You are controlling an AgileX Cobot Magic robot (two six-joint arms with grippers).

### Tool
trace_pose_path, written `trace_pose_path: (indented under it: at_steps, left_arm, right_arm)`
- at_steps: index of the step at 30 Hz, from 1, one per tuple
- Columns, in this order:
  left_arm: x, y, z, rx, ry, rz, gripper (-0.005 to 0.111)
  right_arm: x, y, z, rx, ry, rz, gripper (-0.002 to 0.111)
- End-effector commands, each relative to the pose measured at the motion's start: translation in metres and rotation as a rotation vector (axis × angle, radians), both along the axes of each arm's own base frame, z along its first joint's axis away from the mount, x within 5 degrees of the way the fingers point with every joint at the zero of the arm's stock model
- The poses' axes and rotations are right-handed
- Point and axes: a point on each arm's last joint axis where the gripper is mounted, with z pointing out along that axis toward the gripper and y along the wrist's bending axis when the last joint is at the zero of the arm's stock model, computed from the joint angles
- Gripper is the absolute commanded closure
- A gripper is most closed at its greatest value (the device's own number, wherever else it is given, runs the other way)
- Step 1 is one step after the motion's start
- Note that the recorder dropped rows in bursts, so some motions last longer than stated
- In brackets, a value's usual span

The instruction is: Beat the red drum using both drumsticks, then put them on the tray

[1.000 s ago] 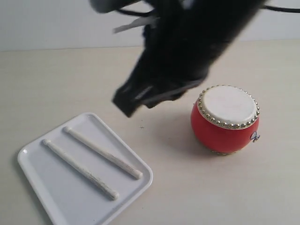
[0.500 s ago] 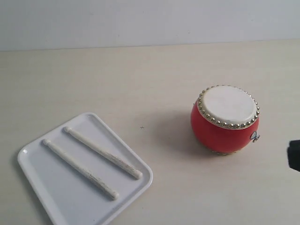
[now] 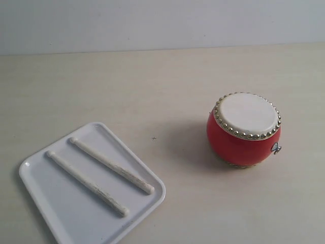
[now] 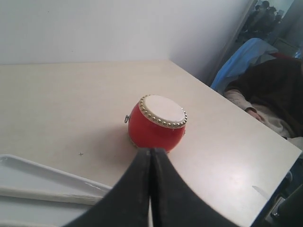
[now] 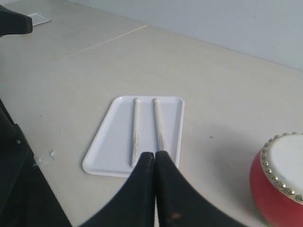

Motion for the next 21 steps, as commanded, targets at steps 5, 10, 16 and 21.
trace_pose_path:
  at_steps: [5, 10, 16, 21]
  left_arm:
    - [0.000, 0.001, 0.001, 0.006, -0.015, 0.004, 0.107]
    - [0.000, 0.001, 0.001, 0.006, -0.015, 0.004, 0.107]
    - [0.001, 0.009, -0.002, 0.138, -0.175, 0.103, 0.107]
    - [0.022, 0.044, -0.043, 0.115, -0.415, 0.703, 0.107]
  right_arm:
    - [0.000, 0.000, -0.001, 0.006, -0.012, -0.001, 0.108]
    - [0.000, 0.000, -0.001, 0.006, -0.012, -0.001, 0.108]
    - [0.000, 0.000, -0.001, 0.007, -0.010, -0.002, 0.108]
    - [0.000, 0.000, -0.001, 0.007, -0.010, -0.002, 0.108]
